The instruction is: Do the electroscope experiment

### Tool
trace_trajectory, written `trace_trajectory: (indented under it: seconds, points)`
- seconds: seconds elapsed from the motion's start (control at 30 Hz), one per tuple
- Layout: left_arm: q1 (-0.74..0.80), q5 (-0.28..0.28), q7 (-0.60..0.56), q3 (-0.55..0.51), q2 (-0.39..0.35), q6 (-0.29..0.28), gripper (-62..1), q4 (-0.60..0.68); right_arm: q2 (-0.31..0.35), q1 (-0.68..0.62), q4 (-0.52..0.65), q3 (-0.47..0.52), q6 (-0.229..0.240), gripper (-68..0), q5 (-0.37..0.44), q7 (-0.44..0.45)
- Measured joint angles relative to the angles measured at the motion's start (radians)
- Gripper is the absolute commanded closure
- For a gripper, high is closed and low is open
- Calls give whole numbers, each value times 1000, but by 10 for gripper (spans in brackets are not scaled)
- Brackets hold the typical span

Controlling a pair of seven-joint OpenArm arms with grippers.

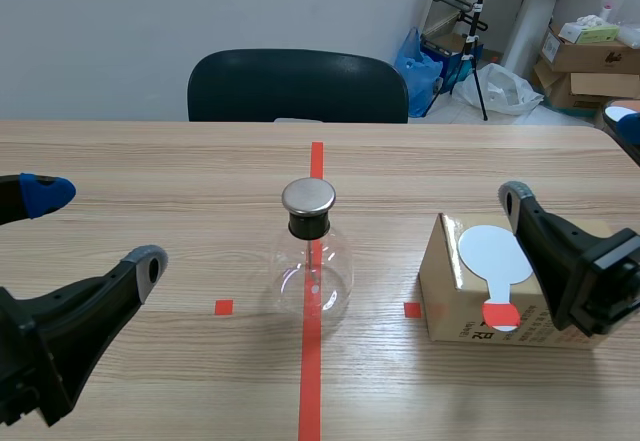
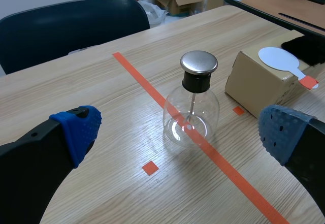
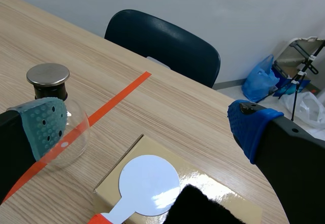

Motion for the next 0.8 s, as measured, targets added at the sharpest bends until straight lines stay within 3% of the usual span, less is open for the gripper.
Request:
trace_trajectory:
  seconds: [0.8]
  points:
    - [0, 0, -22, 0, 0, 0, -623, 0, 0, 0, 0, 0, 8, -679, 0, 0]
